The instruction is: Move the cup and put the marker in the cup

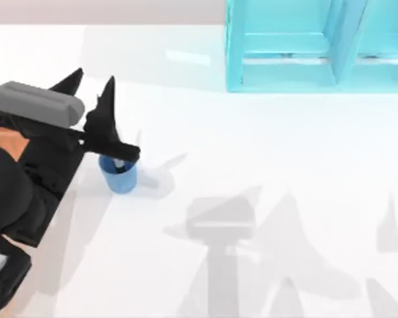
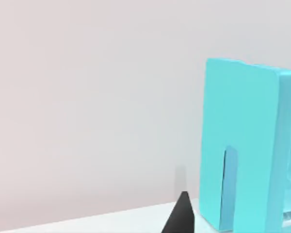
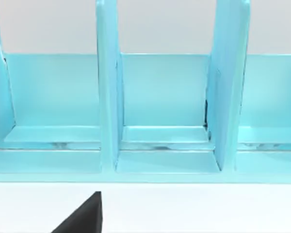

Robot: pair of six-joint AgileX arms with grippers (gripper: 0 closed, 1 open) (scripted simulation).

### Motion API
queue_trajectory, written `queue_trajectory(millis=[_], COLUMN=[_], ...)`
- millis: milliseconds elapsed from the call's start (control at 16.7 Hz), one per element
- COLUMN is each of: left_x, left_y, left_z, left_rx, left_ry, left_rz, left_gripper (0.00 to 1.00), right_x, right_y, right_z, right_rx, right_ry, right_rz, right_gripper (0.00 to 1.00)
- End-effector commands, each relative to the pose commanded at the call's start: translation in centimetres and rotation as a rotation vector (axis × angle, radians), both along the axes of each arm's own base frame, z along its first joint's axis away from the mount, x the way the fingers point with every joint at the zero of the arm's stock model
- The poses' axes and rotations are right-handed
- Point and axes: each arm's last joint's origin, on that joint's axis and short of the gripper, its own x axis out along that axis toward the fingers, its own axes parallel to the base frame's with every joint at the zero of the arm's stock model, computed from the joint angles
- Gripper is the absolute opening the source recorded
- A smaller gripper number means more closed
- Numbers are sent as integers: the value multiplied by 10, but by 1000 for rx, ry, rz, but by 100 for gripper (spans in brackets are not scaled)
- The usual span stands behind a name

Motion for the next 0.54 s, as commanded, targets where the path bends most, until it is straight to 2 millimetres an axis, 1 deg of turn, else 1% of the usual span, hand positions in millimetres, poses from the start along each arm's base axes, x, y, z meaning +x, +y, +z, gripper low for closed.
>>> queue_trajectory(millis=[180, 240, 540], left_x=[0, 0, 0], left_y=[0, 0, 0], left_z=[0, 0, 0], left_rx=[0, 0, 0], left_ry=[0, 0, 0], left_rz=[0, 0, 0], left_gripper=[98, 100, 100], right_x=[0, 0, 0], right_y=[0, 0, 0], right_z=[0, 0, 0], right_rx=[0, 0, 0], right_ry=[0, 0, 0], right_rz=[0, 0, 0], right_gripper=[100, 100, 100])
